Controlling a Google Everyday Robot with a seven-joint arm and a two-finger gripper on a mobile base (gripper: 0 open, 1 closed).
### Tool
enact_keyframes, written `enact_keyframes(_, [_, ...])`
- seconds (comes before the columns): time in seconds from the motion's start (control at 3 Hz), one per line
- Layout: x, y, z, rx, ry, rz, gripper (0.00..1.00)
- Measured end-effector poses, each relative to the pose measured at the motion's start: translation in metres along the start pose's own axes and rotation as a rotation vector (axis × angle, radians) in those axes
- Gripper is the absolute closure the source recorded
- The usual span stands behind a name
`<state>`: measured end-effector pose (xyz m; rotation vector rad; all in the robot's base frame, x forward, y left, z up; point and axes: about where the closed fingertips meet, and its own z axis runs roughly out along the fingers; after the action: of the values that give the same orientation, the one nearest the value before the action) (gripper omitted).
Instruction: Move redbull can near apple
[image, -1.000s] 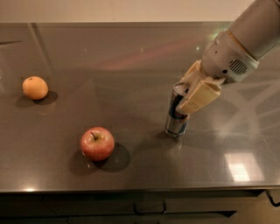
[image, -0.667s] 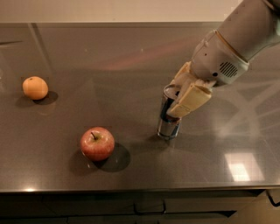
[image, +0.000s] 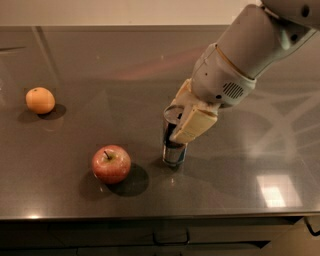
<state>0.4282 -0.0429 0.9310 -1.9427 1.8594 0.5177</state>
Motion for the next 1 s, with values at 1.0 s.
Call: enact_keyframes(1.0, [-0.017,0.004,0.021,-0.040,-0.012,-0.043,0.84])
